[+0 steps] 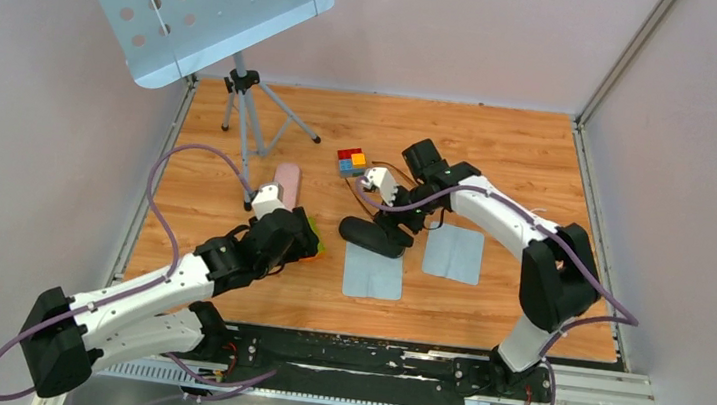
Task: Organize the sunglasses
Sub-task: Pick up the sunglasses case from the center of the board.
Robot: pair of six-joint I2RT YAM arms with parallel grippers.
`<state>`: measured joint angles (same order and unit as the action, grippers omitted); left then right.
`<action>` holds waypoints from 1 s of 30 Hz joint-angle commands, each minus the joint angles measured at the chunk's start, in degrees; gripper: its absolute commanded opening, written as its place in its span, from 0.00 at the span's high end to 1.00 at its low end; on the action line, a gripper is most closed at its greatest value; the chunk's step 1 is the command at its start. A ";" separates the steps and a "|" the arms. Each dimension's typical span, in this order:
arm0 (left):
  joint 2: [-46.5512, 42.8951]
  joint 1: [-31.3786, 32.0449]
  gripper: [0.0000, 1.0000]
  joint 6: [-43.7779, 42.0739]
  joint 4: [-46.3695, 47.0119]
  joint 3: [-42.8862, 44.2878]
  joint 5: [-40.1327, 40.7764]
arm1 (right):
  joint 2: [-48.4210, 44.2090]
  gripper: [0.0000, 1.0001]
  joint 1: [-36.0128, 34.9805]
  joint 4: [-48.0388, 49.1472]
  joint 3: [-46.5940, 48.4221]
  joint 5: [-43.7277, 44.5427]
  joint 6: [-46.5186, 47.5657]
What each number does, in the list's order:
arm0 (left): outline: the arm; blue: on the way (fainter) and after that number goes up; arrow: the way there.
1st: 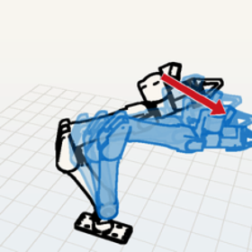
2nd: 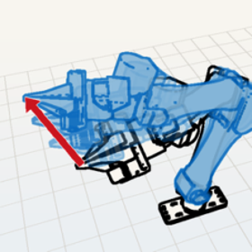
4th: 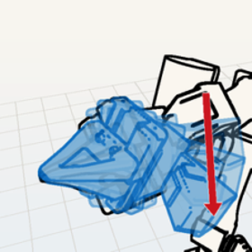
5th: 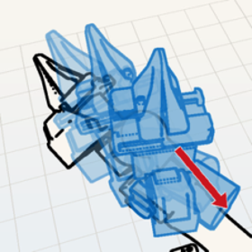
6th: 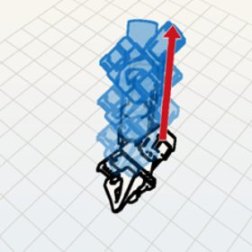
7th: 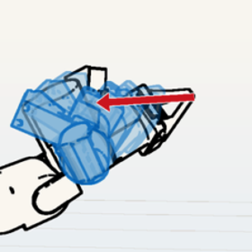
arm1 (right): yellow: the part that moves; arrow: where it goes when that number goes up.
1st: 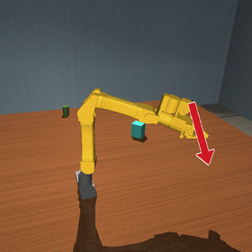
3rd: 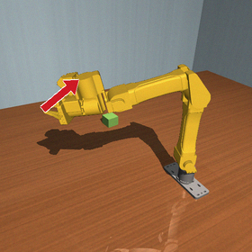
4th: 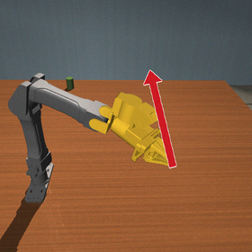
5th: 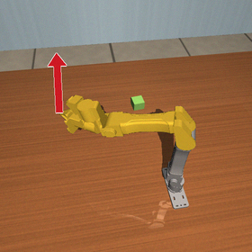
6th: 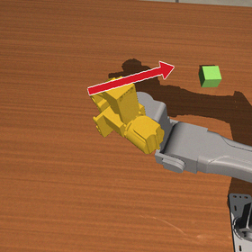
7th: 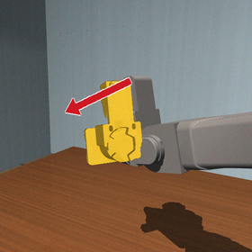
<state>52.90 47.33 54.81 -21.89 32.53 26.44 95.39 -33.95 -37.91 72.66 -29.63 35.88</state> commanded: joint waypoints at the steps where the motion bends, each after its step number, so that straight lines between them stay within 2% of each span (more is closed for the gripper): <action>1: -3.26 -0.05 0.29 2.05 -1.73 -2.60 3.01 | 5.18 0.27 -0.85 -1.64 3.45 1.27 1.45; 3: -3.66 -0.05 0.29 1.92 -1.75 -2.69 2.62 | 7.13 0.25 -1.21 -1.55 3.93 1.05 1.24; 6: -3.77 -0.05 0.29 1.11 -1.76 -2.55 2.17 | 8.61 0.13 -2.44 -1.42 4.04 1.20 1.29; 8: -3.93 -0.09 0.28 0.64 -1.81 -2.36 2.16 | 9.03 0.10 -3.57 -0.43 3.54 2.27 1.17; 21: -5.06 -0.05 0.28 -0.80 -2.63 -1.48 1.87 | 13.86 0.10 -5.16 3.23 2.87 7.77 0.98; 23: -5.23 -0.07 0.29 -0.96 -2.91 -1.38 1.97 | 13.85 0.13 -5.16 3.98 2.56 8.40 0.89; 26: -5.29 -0.05 0.29 -1.48 -3.20 -1.02 1.86 | 13.38 0.24 -5.16 4.64 2.44 8.78 0.36; 30: -5.12 -0.05 0.29 -4.01 -2.83 -0.09 0.66 | 11.68 0.45 -5.15 4.27 2.13 7.82 -0.50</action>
<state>48.23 47.33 53.41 -24.25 30.46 27.18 108.68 -38.26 -33.21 75.37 -22.02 35.94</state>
